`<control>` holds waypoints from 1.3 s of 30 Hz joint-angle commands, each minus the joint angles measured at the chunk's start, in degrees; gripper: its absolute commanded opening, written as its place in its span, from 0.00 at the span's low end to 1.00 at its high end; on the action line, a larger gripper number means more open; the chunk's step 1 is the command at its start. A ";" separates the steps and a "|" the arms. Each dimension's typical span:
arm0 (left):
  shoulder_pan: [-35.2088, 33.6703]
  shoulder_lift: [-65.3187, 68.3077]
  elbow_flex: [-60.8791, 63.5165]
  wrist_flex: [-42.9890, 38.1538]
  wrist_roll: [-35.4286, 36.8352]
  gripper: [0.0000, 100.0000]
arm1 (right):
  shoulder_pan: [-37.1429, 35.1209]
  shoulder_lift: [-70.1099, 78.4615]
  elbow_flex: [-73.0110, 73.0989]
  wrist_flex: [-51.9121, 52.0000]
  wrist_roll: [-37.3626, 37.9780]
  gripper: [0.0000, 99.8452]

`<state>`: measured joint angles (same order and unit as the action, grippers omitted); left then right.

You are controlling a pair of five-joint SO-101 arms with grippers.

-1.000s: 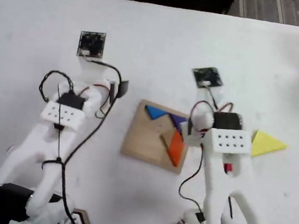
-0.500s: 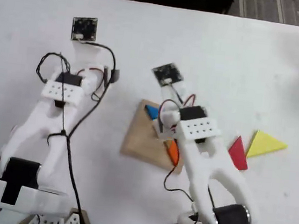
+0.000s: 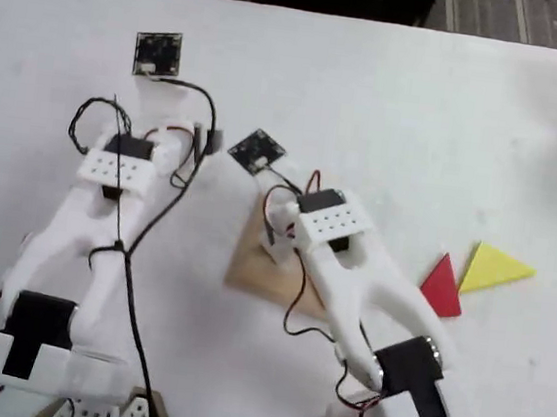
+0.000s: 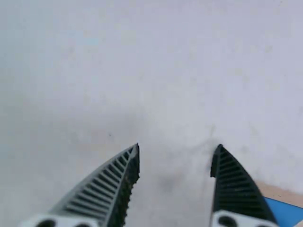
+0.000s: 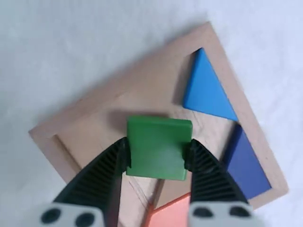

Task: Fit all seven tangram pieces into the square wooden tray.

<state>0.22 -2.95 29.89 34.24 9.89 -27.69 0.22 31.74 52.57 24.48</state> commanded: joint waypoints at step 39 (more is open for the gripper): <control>14.90 -0.92 -1.67 12.22 0.26 0.02 | 49.89 -38.55 36.22 6.29 12.40 0.02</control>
<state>9.45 -2.95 29.98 39.34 9.89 18.73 -35.65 66.99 60.31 33.98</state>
